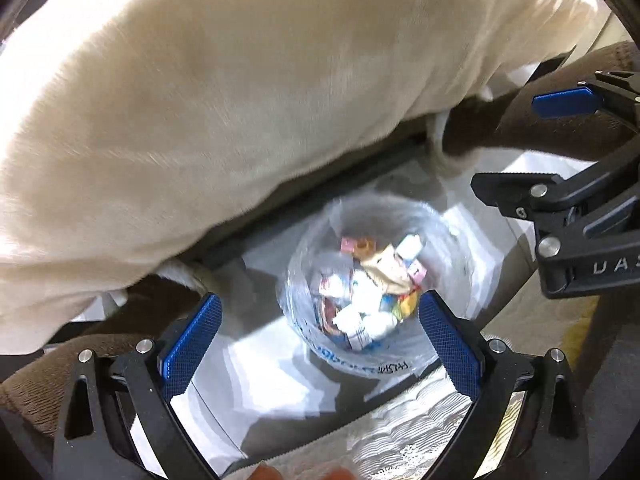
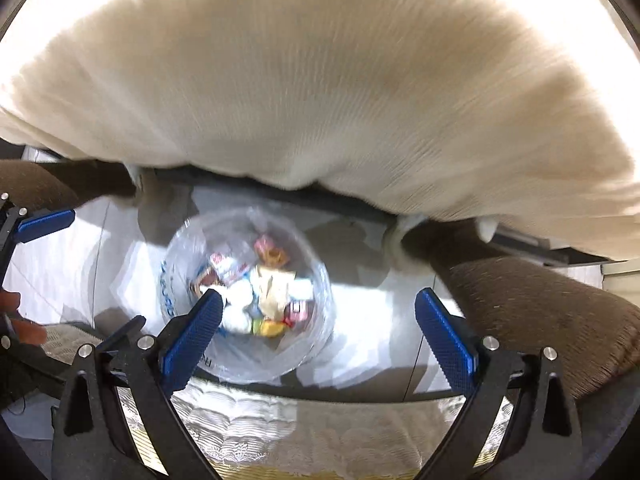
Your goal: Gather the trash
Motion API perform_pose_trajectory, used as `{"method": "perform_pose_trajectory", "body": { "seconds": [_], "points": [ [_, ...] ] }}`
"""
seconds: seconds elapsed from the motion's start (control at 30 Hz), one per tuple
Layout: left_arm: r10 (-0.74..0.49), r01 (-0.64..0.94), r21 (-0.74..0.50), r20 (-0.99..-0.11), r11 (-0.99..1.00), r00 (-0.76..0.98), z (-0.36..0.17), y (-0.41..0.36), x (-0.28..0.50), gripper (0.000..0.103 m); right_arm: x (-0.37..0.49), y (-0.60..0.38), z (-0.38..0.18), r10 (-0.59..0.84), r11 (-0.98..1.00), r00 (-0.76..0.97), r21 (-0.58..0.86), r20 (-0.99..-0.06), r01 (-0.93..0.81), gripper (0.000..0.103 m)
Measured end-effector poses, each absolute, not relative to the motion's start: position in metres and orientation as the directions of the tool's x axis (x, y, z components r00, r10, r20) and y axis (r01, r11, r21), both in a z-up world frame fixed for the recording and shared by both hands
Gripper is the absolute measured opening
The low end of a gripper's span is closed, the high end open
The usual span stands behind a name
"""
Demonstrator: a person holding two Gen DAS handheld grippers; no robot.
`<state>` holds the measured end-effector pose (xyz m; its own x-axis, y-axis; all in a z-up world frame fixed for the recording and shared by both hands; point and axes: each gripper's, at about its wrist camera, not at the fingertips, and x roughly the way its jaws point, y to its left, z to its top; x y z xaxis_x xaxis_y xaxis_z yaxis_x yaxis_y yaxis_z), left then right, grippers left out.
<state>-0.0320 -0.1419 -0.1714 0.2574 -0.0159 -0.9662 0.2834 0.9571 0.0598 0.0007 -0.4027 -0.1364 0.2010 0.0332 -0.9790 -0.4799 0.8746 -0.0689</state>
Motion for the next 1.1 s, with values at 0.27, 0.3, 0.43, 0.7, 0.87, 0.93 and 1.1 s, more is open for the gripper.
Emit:
{"method": "perform_pose_trajectory", "body": {
  "seconds": [0.27,0.3,0.43,0.7,0.87,0.93,1.1],
  "points": [
    [-0.082,0.297,0.038,-0.921,0.954,0.381,-0.132,-0.137,-0.046,0.097,-0.014,-0.42,-0.088,0.134,0.885,0.327,-0.035,-0.935,-0.465,0.095],
    [-0.092,0.297,0.031,-0.916,0.954,0.391,-0.128,-0.136,-0.048,0.097,-0.013,-0.424,-0.082,0.147,0.886,0.335,-0.026,-0.931,-0.462,0.095],
    [-0.115,0.283,0.02,-0.885,0.959,0.451,-0.109,-0.129,-0.055,0.097,-0.012,-0.435,-0.065,0.211,0.896,0.359,0.033,-0.909,-0.443,0.095],
    [-0.151,0.268,0.002,-0.822,0.963,0.549,-0.072,-0.113,-0.056,0.097,-0.001,-0.447,-0.029,0.348,0.877,0.387,0.152,-0.854,-0.455,0.098],
    [-0.177,0.276,0.001,-0.767,0.961,0.617,-0.047,-0.103,-0.042,0.097,0.013,-0.447,-0.006,0.37,0.869,0.44,0.138,-0.818,-0.475,0.098],
    [-0.194,0.277,-0.011,-0.742,0.961,0.642,-0.035,-0.096,-0.034,0.097,0.021,-0.448,0.004,0.378,0.869,0.465,0.133,-0.801,-0.477,0.098],
    [-0.214,0.262,-0.03,-0.67,0.965,0.711,-0.001,-0.075,-0.008,0.097,0.048,-0.446,0.027,0.412,0.858,0.512,0.132,-0.753,-0.496,0.098]
  ]
}}
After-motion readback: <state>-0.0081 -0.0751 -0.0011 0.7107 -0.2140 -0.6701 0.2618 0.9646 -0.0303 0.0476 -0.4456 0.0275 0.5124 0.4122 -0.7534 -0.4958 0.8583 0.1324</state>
